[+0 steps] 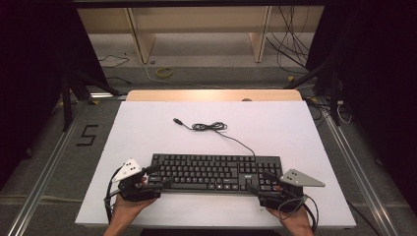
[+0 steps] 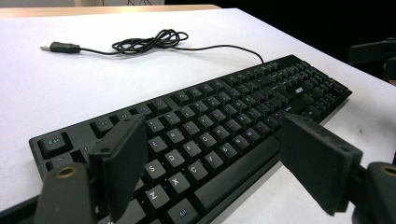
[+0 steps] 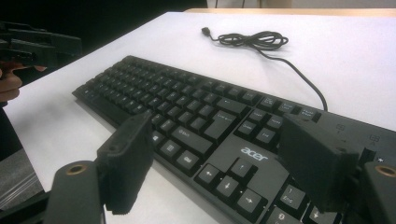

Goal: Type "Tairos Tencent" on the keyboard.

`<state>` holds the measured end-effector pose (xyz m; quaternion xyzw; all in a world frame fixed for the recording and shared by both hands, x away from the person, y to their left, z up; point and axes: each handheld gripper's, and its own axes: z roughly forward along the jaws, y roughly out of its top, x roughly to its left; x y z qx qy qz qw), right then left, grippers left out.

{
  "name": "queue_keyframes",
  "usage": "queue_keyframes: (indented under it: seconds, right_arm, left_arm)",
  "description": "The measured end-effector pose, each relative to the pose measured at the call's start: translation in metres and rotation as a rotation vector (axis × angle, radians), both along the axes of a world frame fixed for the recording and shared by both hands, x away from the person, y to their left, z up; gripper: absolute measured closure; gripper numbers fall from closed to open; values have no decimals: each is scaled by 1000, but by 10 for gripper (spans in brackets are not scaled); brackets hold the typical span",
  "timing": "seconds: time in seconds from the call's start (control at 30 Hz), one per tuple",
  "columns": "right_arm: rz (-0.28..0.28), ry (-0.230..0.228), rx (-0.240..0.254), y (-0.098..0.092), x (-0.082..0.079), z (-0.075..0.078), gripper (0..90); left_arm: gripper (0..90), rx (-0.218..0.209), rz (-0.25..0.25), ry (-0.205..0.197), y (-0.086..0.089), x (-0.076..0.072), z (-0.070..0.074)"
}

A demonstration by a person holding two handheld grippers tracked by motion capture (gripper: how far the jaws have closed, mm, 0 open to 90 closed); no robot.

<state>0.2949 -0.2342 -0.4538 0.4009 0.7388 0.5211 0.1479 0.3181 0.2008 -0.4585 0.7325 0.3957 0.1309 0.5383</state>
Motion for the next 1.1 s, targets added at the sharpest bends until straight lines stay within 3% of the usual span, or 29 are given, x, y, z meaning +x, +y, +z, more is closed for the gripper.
queue_keyframes:
  seconds: [0.37,0.6,0.7,0.9,1.1]
  right_arm:
    - [1,2,10,3,1,1,278]
    - [39,20,24,19,12,7,281]
    - [55,24,30,28,19,11,288]
    - [102,55,-25,58,40,13,329]
    - [159,76,-44,86,56,14,366]
  left_arm:
    - [233,-1,5,-1,1,0,0]
    - [240,3,54,16,9,4,0]
    - [246,6,74,28,13,6,0]
    - [274,22,108,56,19,9,-1]
    - [329,42,143,93,25,12,-3]
